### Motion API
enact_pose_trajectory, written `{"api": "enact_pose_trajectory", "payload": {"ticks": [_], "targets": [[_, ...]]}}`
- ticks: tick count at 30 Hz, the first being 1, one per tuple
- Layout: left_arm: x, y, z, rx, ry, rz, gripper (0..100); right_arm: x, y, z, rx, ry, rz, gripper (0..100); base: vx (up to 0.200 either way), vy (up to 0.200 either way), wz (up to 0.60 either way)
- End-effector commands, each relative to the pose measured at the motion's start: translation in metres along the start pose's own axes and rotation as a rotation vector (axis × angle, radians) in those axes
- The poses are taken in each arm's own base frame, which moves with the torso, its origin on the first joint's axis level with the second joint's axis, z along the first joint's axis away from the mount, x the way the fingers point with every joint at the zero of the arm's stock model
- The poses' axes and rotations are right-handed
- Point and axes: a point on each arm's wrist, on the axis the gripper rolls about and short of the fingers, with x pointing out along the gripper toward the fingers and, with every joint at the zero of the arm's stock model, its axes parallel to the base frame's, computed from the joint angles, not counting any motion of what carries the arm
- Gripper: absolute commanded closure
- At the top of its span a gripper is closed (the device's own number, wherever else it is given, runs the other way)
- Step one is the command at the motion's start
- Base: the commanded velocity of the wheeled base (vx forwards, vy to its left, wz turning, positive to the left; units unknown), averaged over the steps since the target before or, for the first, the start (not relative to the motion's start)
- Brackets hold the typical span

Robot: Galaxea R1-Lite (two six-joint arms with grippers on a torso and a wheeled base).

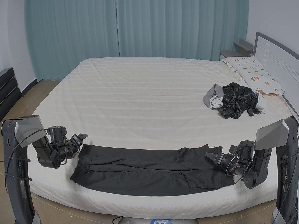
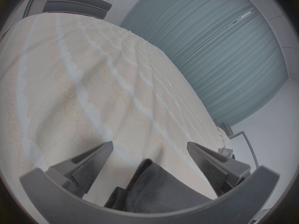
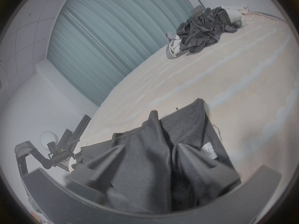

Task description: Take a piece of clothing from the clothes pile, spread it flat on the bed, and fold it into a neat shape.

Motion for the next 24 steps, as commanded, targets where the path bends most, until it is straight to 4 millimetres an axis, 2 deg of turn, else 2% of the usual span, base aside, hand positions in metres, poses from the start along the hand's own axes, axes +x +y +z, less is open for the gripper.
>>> {"api": "enact_pose_trajectory", "payload": {"ticks": [1, 10, 17, 18, 24], "targets": [[0.0, 0.0, 0.0, -0.001, 0.0, 0.001, 0, 0.001, -0.006, -0.005, 0.007, 0.012, -0.014, 100, 0.0, 0.0, 0.0], [0.0, 0.0, 0.0, -0.001, 0.0, 0.001, 0, -0.013, -0.002, -0.004, 0.014, 0.023, -0.025, 100, 0.0, 0.0, 0.0], [0.0, 0.0, 0.001, -0.003, 0.0, -0.002, 0, -0.012, -0.003, -0.005, 0.011, 0.025, -0.028, 100, 0.0, 0.0, 0.0], [-0.001, 0.0, 0.001, -0.006, -0.002, -0.002, 0, -0.012, -0.003, -0.004, 0.013, 0.023, -0.028, 0, 0.0, 0.0, 0.0], [-0.011, -0.003, 0.003, -0.002, -0.012, -0.006, 0, -0.019, 0.007, 0.009, 0.01, -0.019, -0.005, 0, 0.0, 0.0, 0.0]]}}
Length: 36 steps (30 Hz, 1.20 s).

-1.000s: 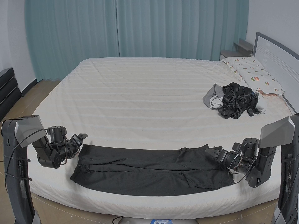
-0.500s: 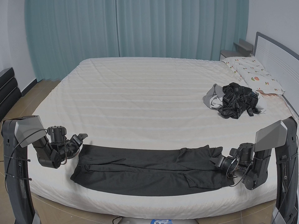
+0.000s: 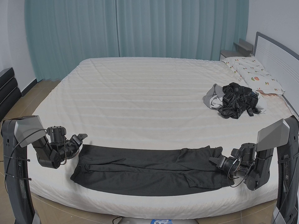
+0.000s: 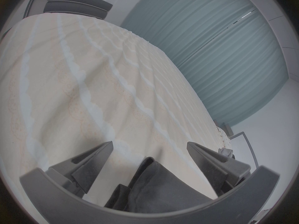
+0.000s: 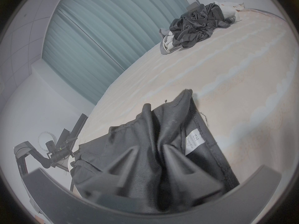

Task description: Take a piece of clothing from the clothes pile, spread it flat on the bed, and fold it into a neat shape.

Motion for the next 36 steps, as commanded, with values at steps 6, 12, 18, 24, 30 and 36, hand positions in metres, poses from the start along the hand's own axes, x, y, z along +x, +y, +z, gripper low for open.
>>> {"api": "enact_pose_trajectory", "payload": {"ticks": [6, 12, 18, 24, 30, 36], "targets": [[-0.047, -0.025, 0.024, 0.008, -0.093, -0.087, 0, -0.042, 0.027, 0.039, -0.019, -0.137, 0.054, 0, 0.0, 0.0, 0.0], [-0.067, -0.033, 0.026, -0.021, -0.096, -0.096, 0, -0.053, 0.028, 0.037, -0.01, -0.149, 0.009, 0, 0.0, 0.0, 0.0], [-0.1, -0.029, 0.007, -0.031, -0.025, -0.074, 0, -0.07, 0.033, 0.026, 0.112, -0.116, -0.007, 0, 0.0, 0.0, 0.0], [-0.127, -0.033, -0.03, -0.006, 0.114, -0.07, 0, -0.079, 0.036, 0.015, 0.258, -0.071, -0.008, 0, 0.0, 0.0, 0.0], [-0.128, -0.034, -0.048, 0.075, 0.178, -0.063, 0, -0.081, 0.035, 0.011, 0.257, -0.054, -0.022, 0, 0.0, 0.0, 0.0], [-0.123, -0.027, -0.055, 0.154, 0.2, -0.036, 0, -0.08, 0.035, 0.01, 0.245, -0.051, -0.021, 0, 0.0, 0.0, 0.0]]}}
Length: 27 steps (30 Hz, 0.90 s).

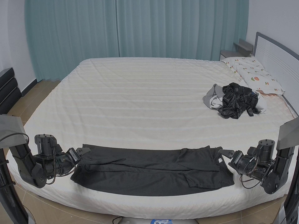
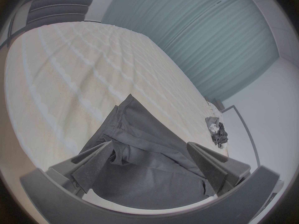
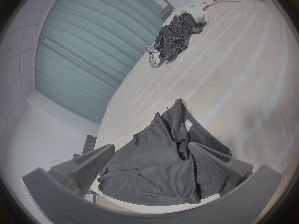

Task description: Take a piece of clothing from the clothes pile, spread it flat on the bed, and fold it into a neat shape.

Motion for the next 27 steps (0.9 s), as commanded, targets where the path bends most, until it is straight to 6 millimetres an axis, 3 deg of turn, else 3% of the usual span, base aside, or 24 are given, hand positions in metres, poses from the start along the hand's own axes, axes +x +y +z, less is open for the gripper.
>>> {"api": "enact_pose_trajectory", "payload": {"ticks": [1, 16, 27], "targets": [[0.003, 0.004, -0.007, 0.018, 0.029, 0.02, 0, 0.0, 0.001, -0.001, -0.008, 0.0, 0.007, 0, 0.0, 0.0, 0.0], [0.002, 0.018, -0.027, 0.152, 0.096, 0.101, 0, -0.001, -0.006, -0.004, -0.037, 0.019, -0.025, 0, 0.0, 0.0, 0.0], [0.027, 0.019, -0.022, 0.164, 0.059, 0.125, 0, 0.0, -0.007, -0.006, -0.039, 0.026, -0.03, 0, 0.0, 0.0, 0.0]]}}
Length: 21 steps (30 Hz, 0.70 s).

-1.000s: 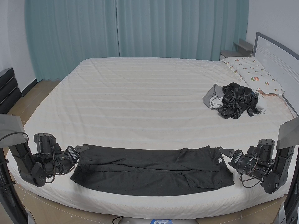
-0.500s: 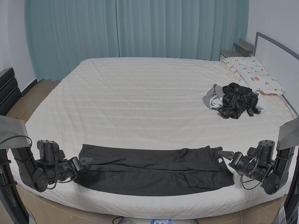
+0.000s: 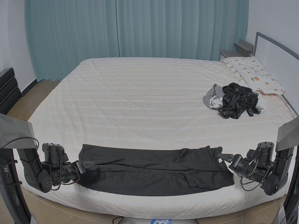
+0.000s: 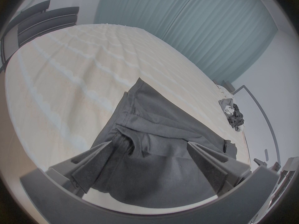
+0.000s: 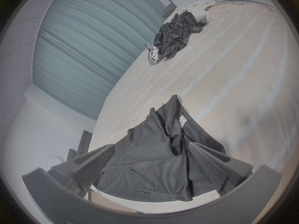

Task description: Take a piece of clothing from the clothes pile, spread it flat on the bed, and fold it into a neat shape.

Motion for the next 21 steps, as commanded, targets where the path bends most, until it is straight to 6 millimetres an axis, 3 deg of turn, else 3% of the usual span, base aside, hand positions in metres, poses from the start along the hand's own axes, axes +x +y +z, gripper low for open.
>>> {"api": "enact_pose_trajectory", "payload": {"ticks": [1, 2, 3, 21], "targets": [[0.011, 0.002, 0.001, -0.002, -0.005, 0.011, 0, 0.001, -0.001, -0.001, 0.0, 0.001, 0.0, 0, 0.0, 0.0, 0.0], [0.011, 0.002, 0.001, -0.002, -0.005, 0.011, 0, 0.001, -0.001, -0.001, 0.0, 0.001, 0.0, 0, 0.0, 0.0, 0.0], [0.013, 0.002, 0.002, -0.004, -0.002, 0.012, 100, 0.001, -0.001, -0.001, -0.001, 0.002, 0.001, 0, 0.0, 0.0, 0.0], [0.02, 0.021, 0.019, -0.071, -0.075, 0.069, 100, 0.002, -0.002, -0.002, -0.003, 0.001, -0.011, 0, 0.0, 0.0, 0.0]]}}
